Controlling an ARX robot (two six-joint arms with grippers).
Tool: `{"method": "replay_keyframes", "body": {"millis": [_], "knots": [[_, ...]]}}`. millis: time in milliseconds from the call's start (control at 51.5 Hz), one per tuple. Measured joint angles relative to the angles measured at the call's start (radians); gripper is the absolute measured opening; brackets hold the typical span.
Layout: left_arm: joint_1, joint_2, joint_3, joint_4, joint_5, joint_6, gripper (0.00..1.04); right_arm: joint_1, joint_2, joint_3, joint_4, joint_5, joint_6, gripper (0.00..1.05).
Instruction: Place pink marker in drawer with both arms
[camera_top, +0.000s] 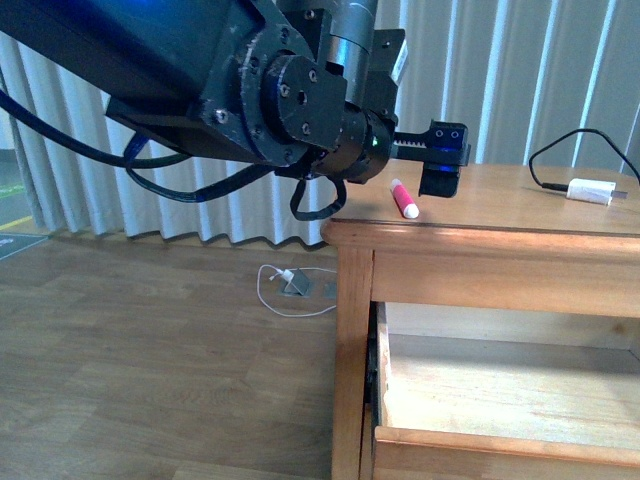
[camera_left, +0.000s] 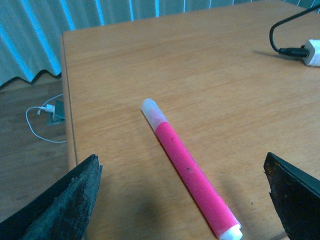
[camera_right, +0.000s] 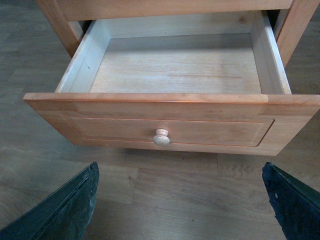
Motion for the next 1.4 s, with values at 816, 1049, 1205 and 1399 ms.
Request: {"method": "replay_keyframes", "body": {"millis": [816,1049,1205,1399], "knots": [[-0.042,0.145,0.189,-0.188,-0.036,0.039,0.38,0.000,0.000,0.000,0.000,0.000,0.000,0.96],[-0.005,-0.006,-0.073,-0.040,0.206,0.208,0.15,0.000,0.000,0.000,0.000,0.000,0.000,0.96],[0.018,-0.135,-0.249,0.023,0.400,0.285,0.15,0.000,0.000,0.000,0.000,0.000,0.000,0.96],[0.021,-0.238,-0.371,0.022,0.549,0.331,0.15,0.000,0.000,0.000,0.000,0.000,0.000,0.96]]}}
